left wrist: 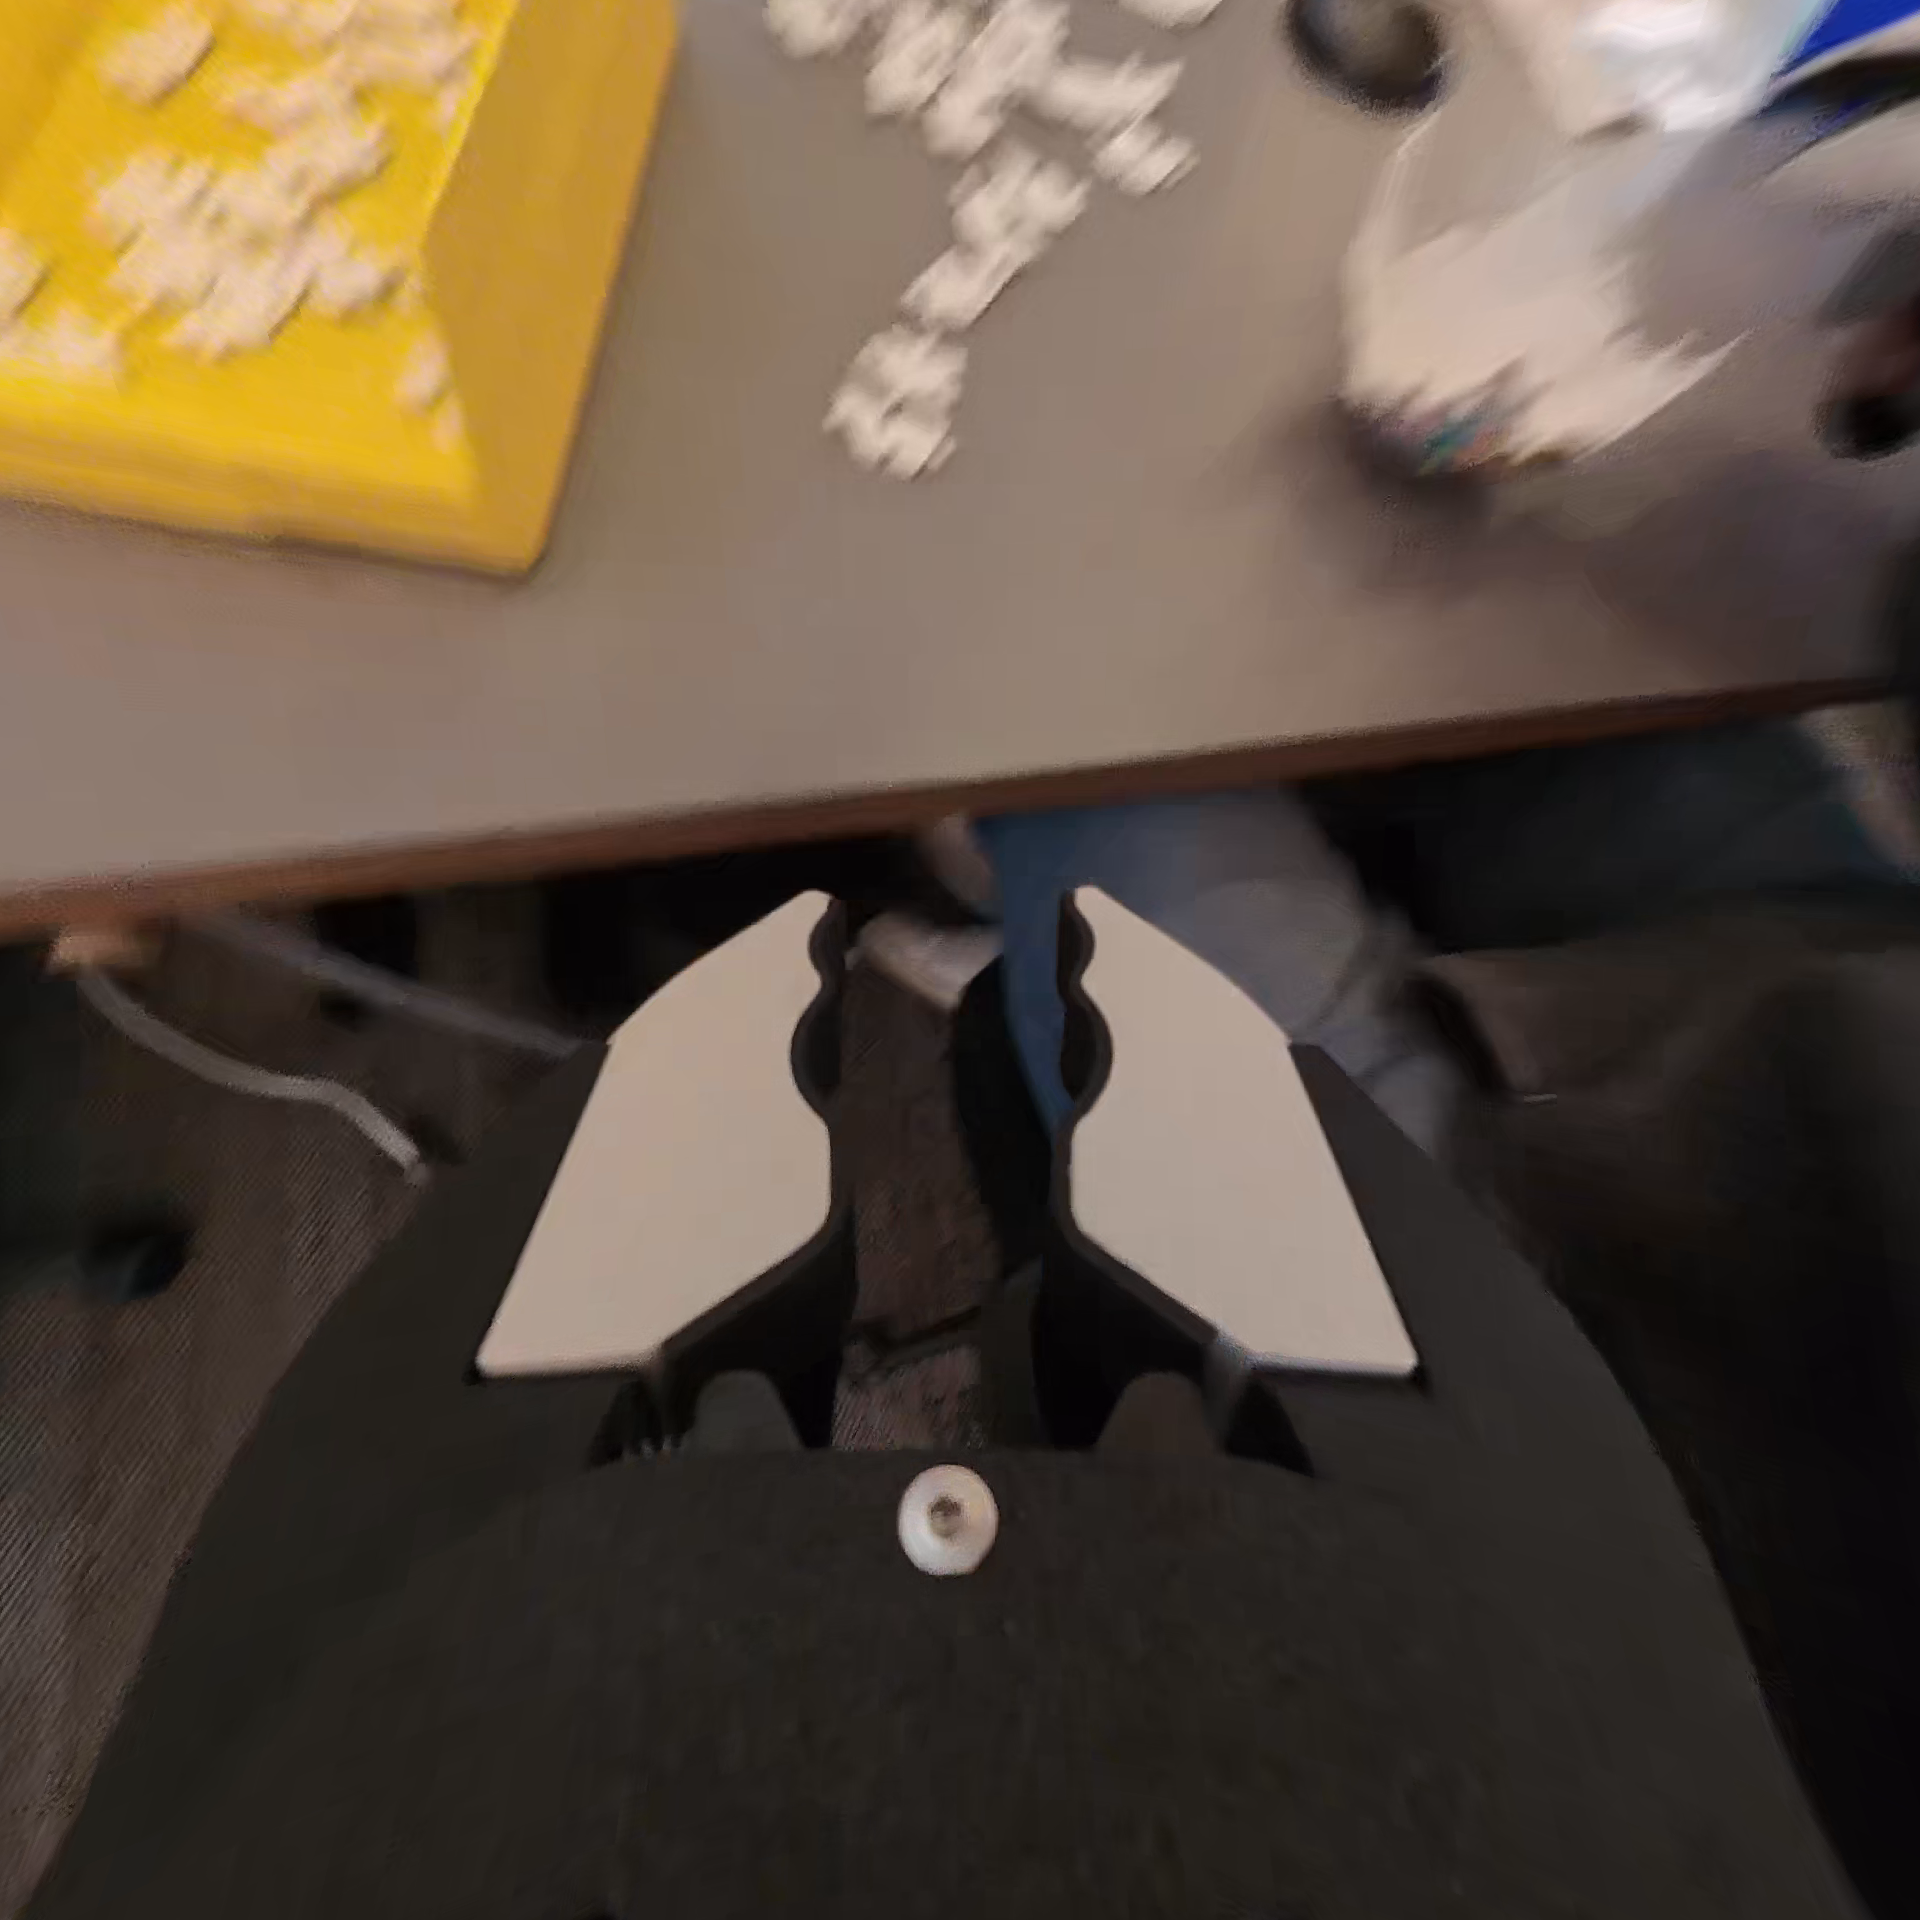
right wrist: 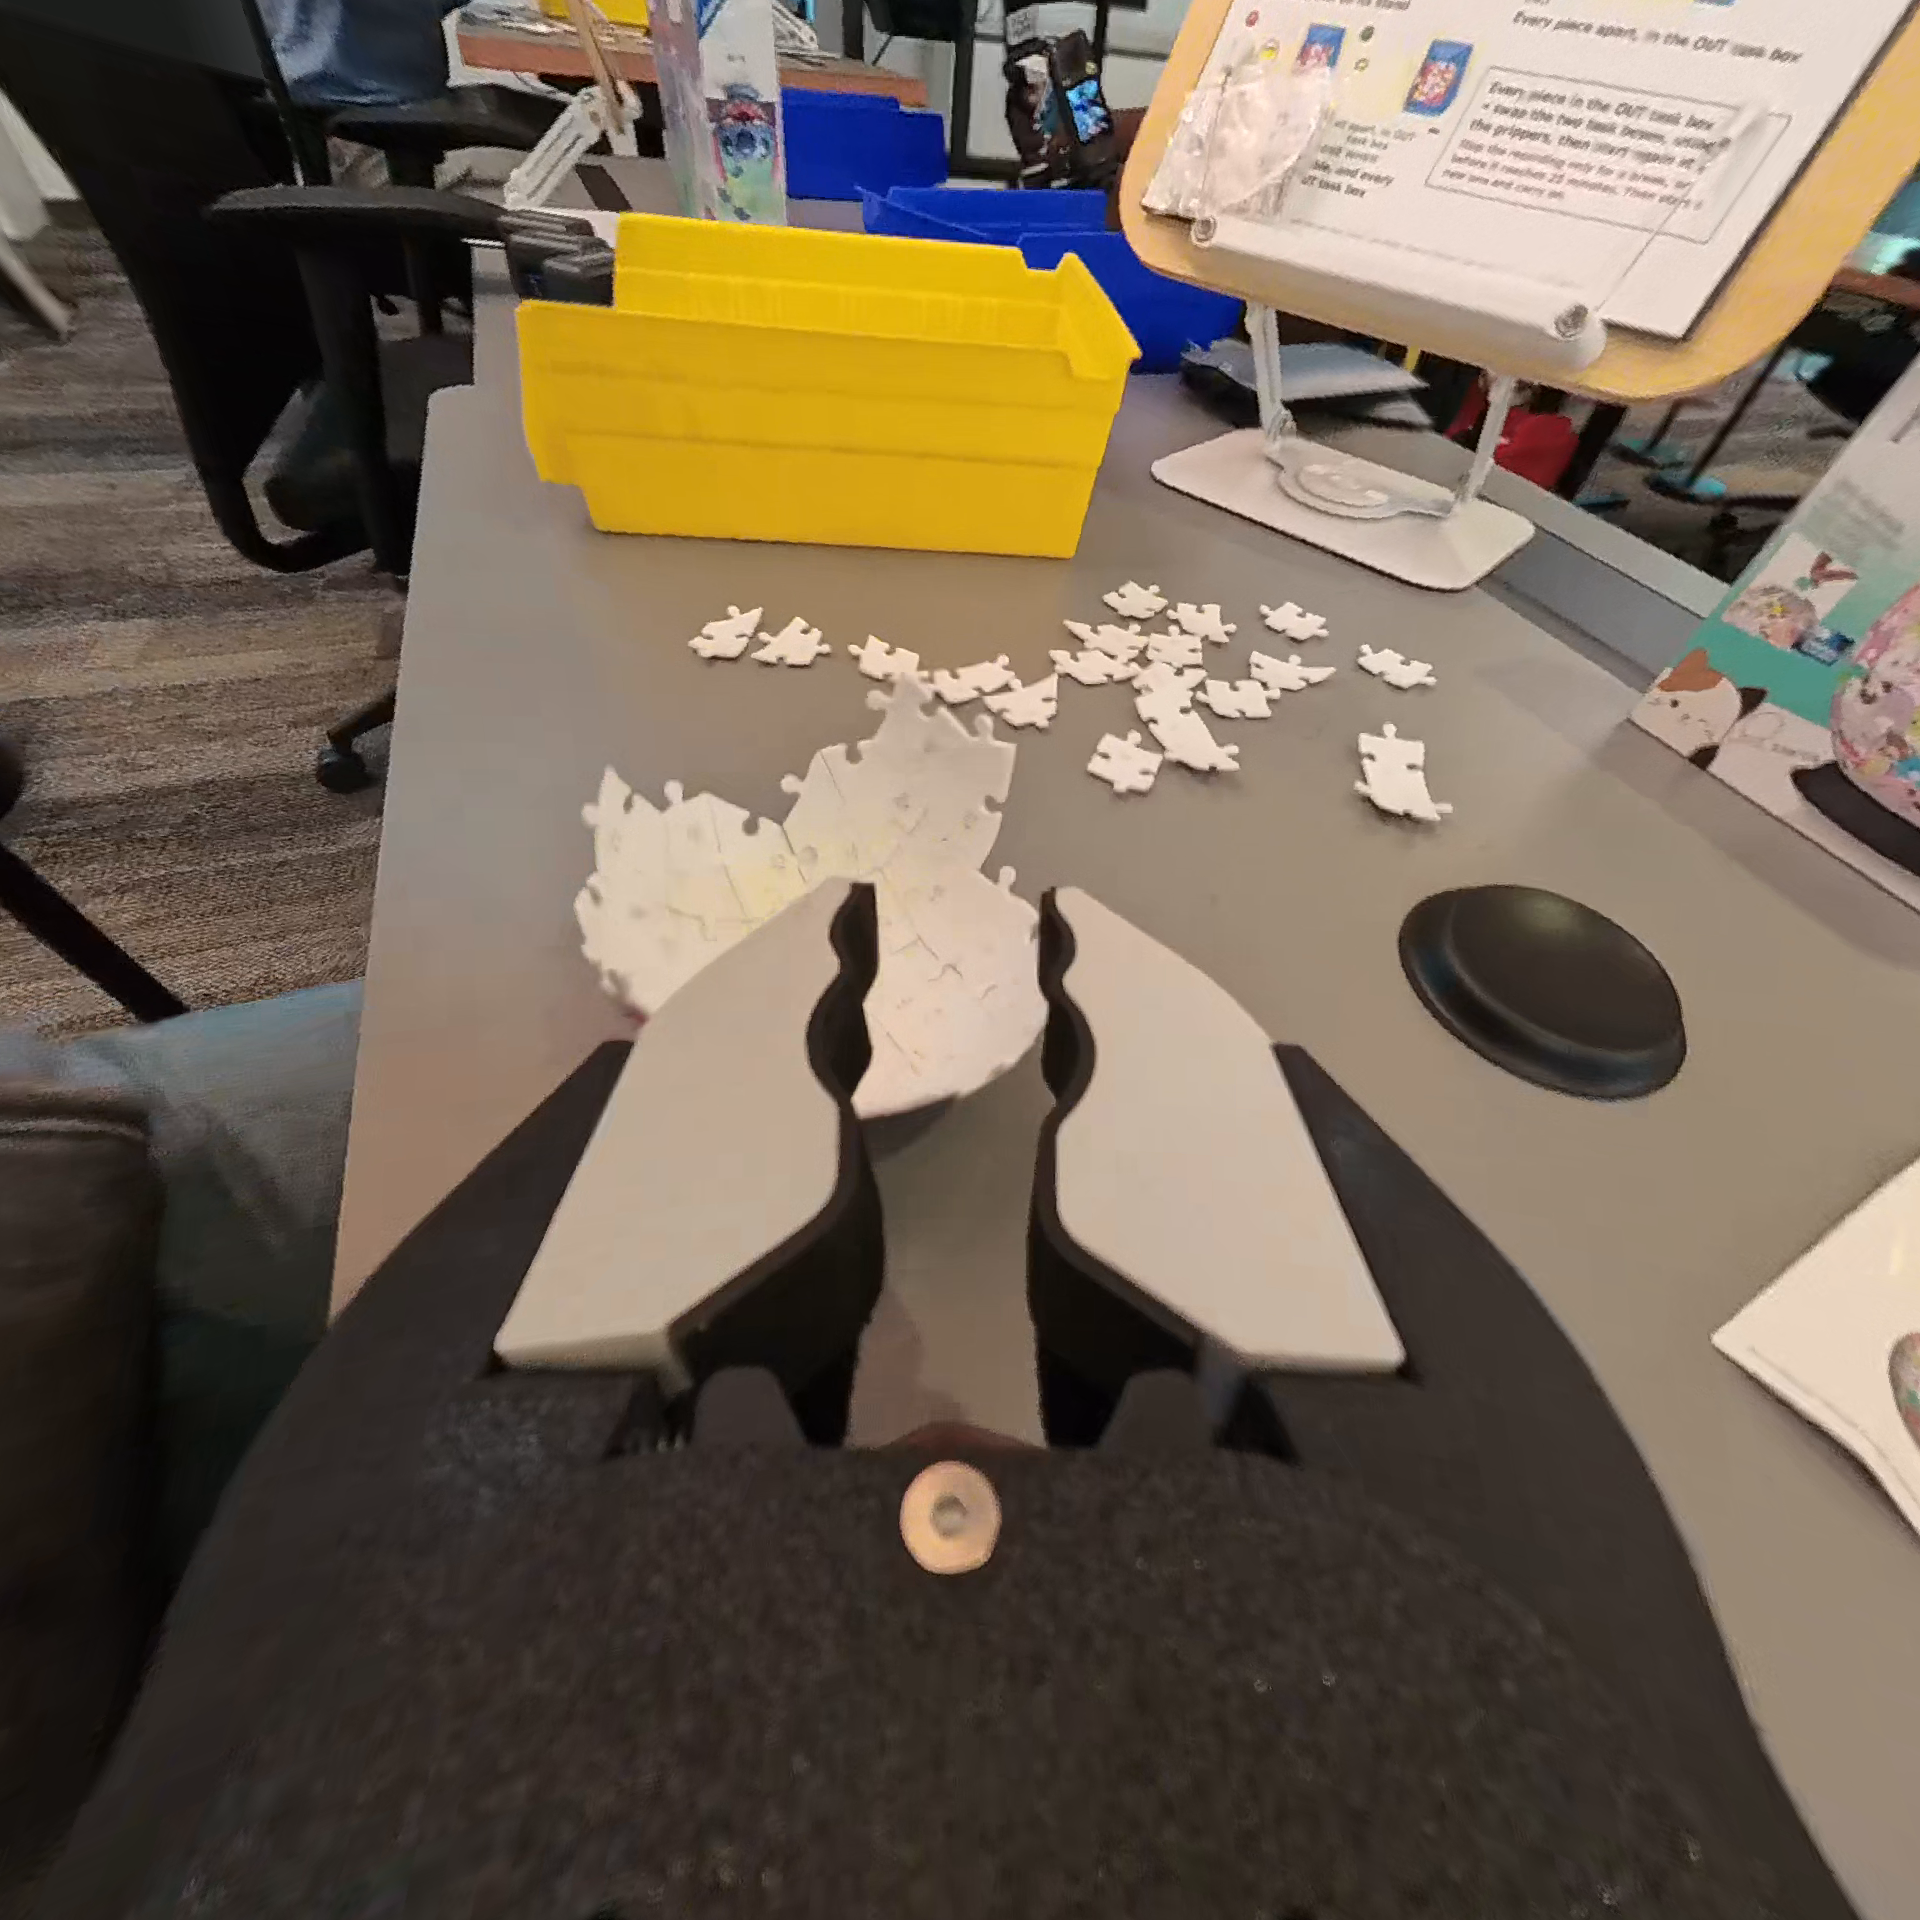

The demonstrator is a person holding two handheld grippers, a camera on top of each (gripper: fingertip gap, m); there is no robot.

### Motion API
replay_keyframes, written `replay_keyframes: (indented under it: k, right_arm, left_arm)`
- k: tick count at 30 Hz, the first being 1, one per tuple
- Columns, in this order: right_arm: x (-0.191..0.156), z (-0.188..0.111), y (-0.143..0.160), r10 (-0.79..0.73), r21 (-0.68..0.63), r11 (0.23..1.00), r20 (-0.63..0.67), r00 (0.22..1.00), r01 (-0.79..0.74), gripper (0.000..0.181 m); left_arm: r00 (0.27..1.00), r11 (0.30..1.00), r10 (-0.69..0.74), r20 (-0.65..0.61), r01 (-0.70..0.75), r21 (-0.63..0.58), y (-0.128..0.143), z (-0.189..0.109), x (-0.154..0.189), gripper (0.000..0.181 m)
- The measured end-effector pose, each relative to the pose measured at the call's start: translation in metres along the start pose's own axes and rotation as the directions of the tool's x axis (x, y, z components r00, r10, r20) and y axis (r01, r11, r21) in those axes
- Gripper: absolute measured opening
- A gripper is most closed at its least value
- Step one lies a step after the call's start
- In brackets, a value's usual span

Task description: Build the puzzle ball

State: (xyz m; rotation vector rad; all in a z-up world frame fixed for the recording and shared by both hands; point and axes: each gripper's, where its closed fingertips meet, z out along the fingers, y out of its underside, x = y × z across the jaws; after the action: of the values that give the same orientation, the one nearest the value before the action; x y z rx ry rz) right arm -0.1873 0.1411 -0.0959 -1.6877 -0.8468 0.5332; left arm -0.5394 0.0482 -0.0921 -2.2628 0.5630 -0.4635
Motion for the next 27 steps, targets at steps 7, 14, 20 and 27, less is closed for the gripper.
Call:
replay_keyframes:
  k: [7, 14, 20, 27]
  right_arm:
    - [0.000, -0.021, 0.013, 0.003, 0.017, 1.000, -0.136, 0.991, -0.001, 0.029]
    - [0.026, -0.025, 0.022, 0.087, 0.082, 0.994, -0.291, 0.953, -0.066, 0.028]
    - [0.024, -0.026, 0.020, 0.001, 0.065, 0.998, -0.340, 0.941, 0.022, 0.031]
    - [0.020, -0.022, 0.022, -0.078, 0.014, 0.996, -0.372, 0.925, 0.090, 0.032]
  left_arm:
    - [0.961, 0.968, -0.184, 0.206, 0.213, -0.129, 0.182, 0.017, -0.082, 0.042]
    - [0.895, 0.890, -0.447, -0.004, 0.444, -0.102, 0.272, 0.114, -0.105, 0.045]
    - [0.950, 0.955, -0.251, -0.188, 0.212, -0.207, 0.344, 0.286, -0.074, 0.043]
    - [0.974, 0.977, -0.211, -0.079, 0.209, -0.040, 0.333, 0.469, -0.067, 0.049]
